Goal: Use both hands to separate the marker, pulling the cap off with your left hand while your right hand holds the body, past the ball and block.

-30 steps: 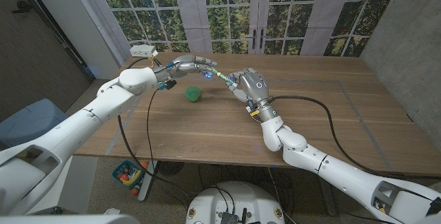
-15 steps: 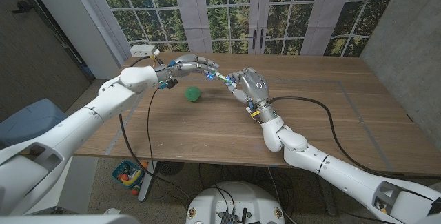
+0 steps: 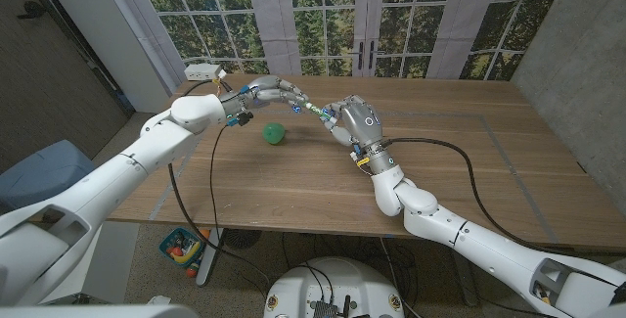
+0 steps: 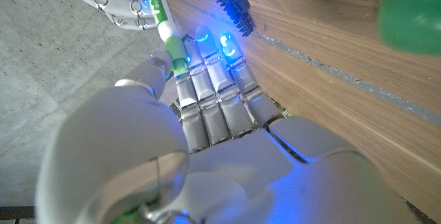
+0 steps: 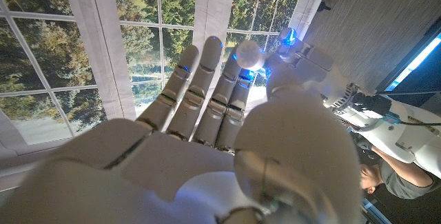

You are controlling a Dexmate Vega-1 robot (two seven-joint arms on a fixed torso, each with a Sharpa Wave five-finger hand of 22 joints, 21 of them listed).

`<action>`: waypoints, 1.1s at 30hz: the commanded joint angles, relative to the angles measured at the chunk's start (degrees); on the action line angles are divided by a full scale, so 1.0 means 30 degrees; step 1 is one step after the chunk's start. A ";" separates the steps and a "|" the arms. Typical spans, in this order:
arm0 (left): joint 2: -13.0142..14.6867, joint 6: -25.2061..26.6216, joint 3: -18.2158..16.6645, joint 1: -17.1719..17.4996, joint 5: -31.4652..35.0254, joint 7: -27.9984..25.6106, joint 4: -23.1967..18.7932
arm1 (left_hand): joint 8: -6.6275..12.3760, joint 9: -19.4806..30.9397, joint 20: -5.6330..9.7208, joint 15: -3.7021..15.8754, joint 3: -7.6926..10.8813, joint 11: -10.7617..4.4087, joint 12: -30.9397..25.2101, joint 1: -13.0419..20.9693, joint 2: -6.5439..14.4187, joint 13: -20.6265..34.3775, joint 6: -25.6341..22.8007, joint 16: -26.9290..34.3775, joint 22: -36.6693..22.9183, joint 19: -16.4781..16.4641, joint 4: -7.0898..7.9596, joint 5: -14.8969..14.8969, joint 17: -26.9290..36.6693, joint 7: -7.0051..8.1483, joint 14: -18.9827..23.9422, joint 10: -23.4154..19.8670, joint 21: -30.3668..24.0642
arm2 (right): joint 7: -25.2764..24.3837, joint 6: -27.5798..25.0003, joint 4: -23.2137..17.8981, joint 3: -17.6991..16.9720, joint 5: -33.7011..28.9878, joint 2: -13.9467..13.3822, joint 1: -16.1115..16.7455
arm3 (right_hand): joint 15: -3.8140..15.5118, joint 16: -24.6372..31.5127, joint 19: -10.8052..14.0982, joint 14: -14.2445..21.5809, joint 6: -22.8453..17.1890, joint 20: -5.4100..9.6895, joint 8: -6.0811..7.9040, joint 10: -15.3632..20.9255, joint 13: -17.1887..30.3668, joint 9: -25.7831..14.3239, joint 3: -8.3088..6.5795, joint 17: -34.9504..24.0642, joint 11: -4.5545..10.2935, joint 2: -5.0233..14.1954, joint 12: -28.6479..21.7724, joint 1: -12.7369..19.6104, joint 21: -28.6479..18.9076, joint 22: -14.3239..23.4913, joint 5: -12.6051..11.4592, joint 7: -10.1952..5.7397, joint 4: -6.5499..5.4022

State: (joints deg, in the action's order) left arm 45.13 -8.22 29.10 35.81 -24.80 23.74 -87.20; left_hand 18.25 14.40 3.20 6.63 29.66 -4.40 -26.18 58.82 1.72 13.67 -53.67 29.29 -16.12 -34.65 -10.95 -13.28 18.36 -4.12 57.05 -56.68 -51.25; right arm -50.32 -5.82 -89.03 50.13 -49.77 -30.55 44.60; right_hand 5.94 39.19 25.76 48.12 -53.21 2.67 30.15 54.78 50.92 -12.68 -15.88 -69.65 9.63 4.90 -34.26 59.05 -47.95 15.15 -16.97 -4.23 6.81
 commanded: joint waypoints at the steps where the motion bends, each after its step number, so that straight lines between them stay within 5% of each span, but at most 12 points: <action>1: -0.0081 -0.0620 -0.0515 0.0744 0.0508 -0.1582 -0.0362 | 0.0209 0.0393 0.1504 0.2390 -0.0135 -0.1841 -0.0117 0.2489 0.1255 0.0663 -0.0475 0.0134 -0.0236 -0.0203 0.0001 0.0639 0.0014 -0.0247 0.1112 -0.2411 -0.0758 | -0.0026 0.0016 0.0206 -0.0004 -0.0018 0.0178 -0.0076 | 0.2306 -0.0053 -0.0097 0.0143 -0.0687 0.2951 0.0060 0.0782 0.0082 -0.2747 0.0101 -0.0024 0.0633 0.0120 0.0103 0.0206 -0.0167 0.0031 -0.0099 -0.0438 -0.0006; 8: -0.0099 -0.1303 -0.1102 0.1640 0.1172 -0.3573 -0.0880 | 0.0358 0.0627 0.1826 0.2363 -0.0469 -0.0861 -0.0139 0.3523 0.0845 0.0010 -0.1517 0.0215 -0.0481 -0.0601 0.0076 0.1136 -0.0424 -0.1186 0.2463 -0.3499 -0.2120 | 0.0000 0.0005 0.0490 0.0064 0.0056 0.0351 -0.0243 | 0.2310 -0.0075 -0.0168 0.0205 -0.0659 0.2936 0.0008 0.0831 0.0121 -0.2688 0.0160 -0.0026 0.0633 0.0169 0.0164 0.0263 -0.0289 -0.0033 -0.0129 -0.0348 -0.0003; 11: -0.0031 -0.1536 -0.1335 0.2023 0.1631 -0.4443 -0.1244 | 0.0348 0.0731 0.1941 0.2350 -0.0507 -0.1079 -0.0097 0.3647 0.0819 -0.0107 -0.1541 0.0200 -0.0522 -0.0556 0.0127 0.1151 -0.0469 -0.1185 0.2632 -0.3609 -0.2339 | -0.0055 0.0018 0.0666 0.0106 0.0097 0.0441 -0.0329 | 0.2305 -0.0089 -0.0209 0.0200 -0.0647 0.2949 0.0013 0.0889 0.0105 -0.2706 0.0177 -0.0027 0.0645 0.0174 0.0180 0.0287 -0.0317 -0.0051 -0.0136 -0.0376 0.0006; 16: 0.0110 -0.1744 -0.1692 0.2522 0.2180 -0.5489 -0.1717 | 0.0420 0.0931 0.2134 0.2318 -0.0616 -0.0592 -0.0219 0.3807 0.0830 -0.0060 -0.1766 0.0335 -0.0603 -0.0466 0.0219 0.1165 -0.0318 -0.1305 0.2977 -0.3913 -0.2748 | -0.0204 0.0082 0.0889 0.0151 0.0193 0.0571 -0.0458 | 0.2302 -0.0102 -0.0252 0.0242 -0.0589 0.2883 -0.0040 0.0865 0.0115 -0.2662 0.0180 -0.0026 0.0671 0.0285 0.0245 0.0331 -0.0402 -0.0085 -0.0150 -0.0339 -0.0010; 33: 0.1072 -0.1172 -0.2670 0.3587 0.1888 -0.6149 -0.2448 | 0.0517 0.1490 0.2661 0.2269 -0.0984 -0.1503 -0.0395 0.3656 0.0868 0.0238 -0.2040 0.0299 -0.0743 0.0034 0.0549 0.1011 0.0059 -0.0618 0.3319 -0.4148 -0.3786 | -0.0197 -0.0082 0.1310 0.0434 0.0257 0.0863 -0.0848 | 0.2317 -0.0213 -0.0366 0.0228 -0.0843 0.2963 0.0117 0.1082 0.0089 -0.2774 0.0368 -0.0030 0.0690 0.0212 0.0404 0.0454 -0.0716 -0.0234 -0.0164 -0.0675 0.0054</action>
State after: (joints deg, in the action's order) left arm 46.50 -12.41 23.04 44.14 -19.39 7.32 -92.76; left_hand 19.73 18.52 3.28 5.51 26.87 -1.16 -27.01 65.18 -1.18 14.08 -59.42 30.17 -18.24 -34.85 -9.60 -9.70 18.24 -6.54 61.43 -61.57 -61.92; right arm -50.93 -5.81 -85.93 50.90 -49.10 -28.49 42.79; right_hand 6.04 38.76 25.14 48.64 -54.17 2.65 29.85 55.90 51.10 -13.63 -14.93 -69.64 10.14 4.93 -33.44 59.07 -49.66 14.36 -17.21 -4.52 6.94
